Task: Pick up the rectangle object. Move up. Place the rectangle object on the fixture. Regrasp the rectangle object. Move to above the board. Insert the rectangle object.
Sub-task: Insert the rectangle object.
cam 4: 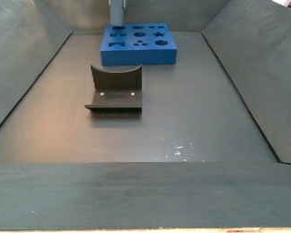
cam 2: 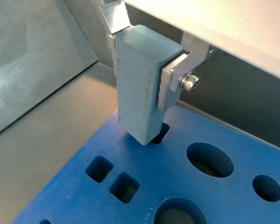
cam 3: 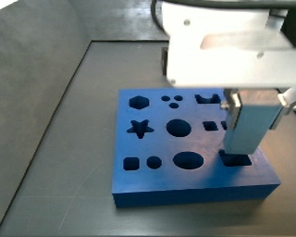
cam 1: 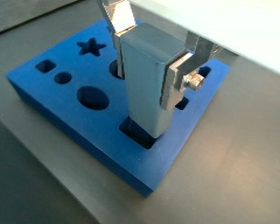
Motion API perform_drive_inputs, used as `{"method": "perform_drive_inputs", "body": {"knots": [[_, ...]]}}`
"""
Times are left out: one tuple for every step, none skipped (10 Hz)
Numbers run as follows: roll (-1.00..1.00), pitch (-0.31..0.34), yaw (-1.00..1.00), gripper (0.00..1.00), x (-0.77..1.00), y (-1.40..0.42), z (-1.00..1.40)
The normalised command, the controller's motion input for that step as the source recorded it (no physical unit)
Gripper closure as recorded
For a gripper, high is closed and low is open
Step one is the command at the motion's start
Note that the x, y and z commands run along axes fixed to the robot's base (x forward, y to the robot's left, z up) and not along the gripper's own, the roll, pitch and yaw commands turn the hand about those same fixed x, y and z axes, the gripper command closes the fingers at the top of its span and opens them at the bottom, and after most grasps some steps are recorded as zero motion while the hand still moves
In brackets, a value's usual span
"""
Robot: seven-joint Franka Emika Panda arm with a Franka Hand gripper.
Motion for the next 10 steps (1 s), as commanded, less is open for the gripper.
{"method": "perform_drive_inputs", "body": {"knots": [[0.00, 0.000, 0.00, 1.00, 0.00, 0.00, -0.02], [0.17, 0.129, 0.00, 1.00, -0.09, -0.33, -0.12], [0.45, 0.169, -0.05, 1.00, 0.00, -0.90, -0.36], [0.19, 0.074, 0.00, 1.00, 0.01, -0.08, 0.03], [0.00, -0.006, 0.00, 1.00, -0.01, 0.00, 0.00], [0.09, 0.000, -0.04, 1.00, -0.06, -0.06, -0.20], [0.84, 0.063, 0.00, 1.00, 0.00, -0.82, -0.45], [0.97, 0.069, 0.00, 1.00, 0.00, -0.79, -0.30], [0.73, 0.063, 0.11, 1.00, 0.07, -0.57, 0.03], [-0.01, 0.000, 0.00, 1.00, 0.00, 0.03, 0.00]]}}
